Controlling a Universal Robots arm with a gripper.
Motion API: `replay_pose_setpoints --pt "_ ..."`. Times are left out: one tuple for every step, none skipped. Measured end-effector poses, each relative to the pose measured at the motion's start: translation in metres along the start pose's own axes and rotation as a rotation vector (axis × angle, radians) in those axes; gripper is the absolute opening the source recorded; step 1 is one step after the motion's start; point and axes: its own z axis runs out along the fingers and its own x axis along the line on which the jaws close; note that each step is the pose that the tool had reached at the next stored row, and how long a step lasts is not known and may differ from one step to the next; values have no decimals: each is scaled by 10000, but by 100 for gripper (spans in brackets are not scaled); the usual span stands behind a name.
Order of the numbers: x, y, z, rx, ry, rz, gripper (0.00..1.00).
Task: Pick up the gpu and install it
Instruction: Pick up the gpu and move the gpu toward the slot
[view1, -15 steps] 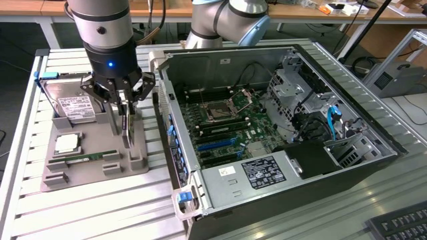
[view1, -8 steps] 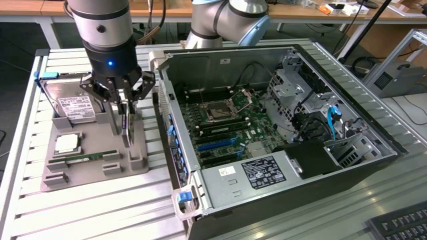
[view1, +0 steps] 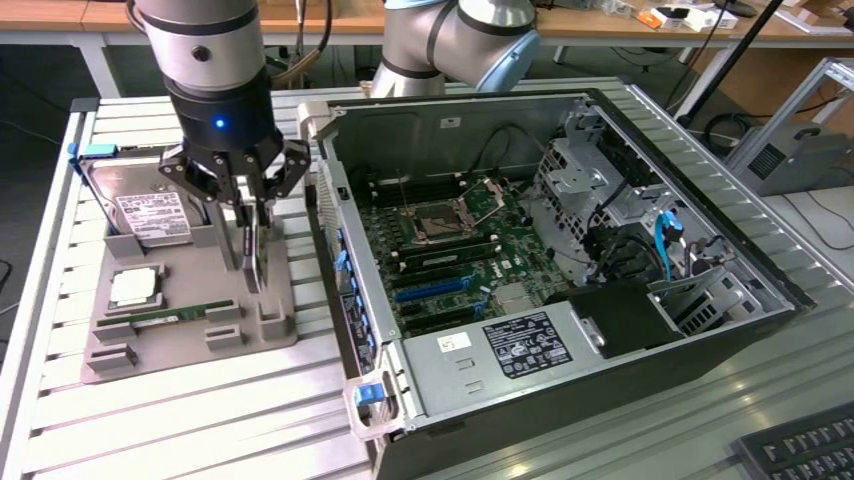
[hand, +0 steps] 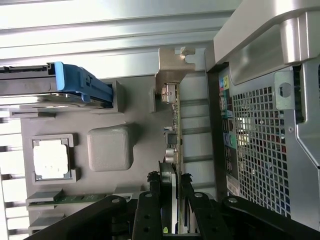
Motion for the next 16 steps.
replay_pose_setpoints --pt "0 0 -4 -3 0 0 26" --pt "0 0 -8 -5 0 0 26" --pt "0 0 -12 -8 0 0 26" --pt "-1 1 -19 -11 0 0 26" --pt "-1 1 -23 -13 1 0 26" --pt "-1 1 -27 -16 1 1 26" --pt "-1 1 -33 -19 1 0 26" --pt "-1 1 -38 -22 1 1 26" --pt "-1 1 -42 -24 2 0 26" --pt "-1 2 -46 -27 1 1 26" --pt "-1 2 -51 -30 2 1 26" --pt "-1 2 -55 -31 2 1 26" --pt "-2 2 -60 -33 3 1 26" --pt "-2 2 -65 -37 2 1 26" --pt "-2 3 -74 -39 4 1 26" --pt "-2 3 -80 -40 4 1 26"
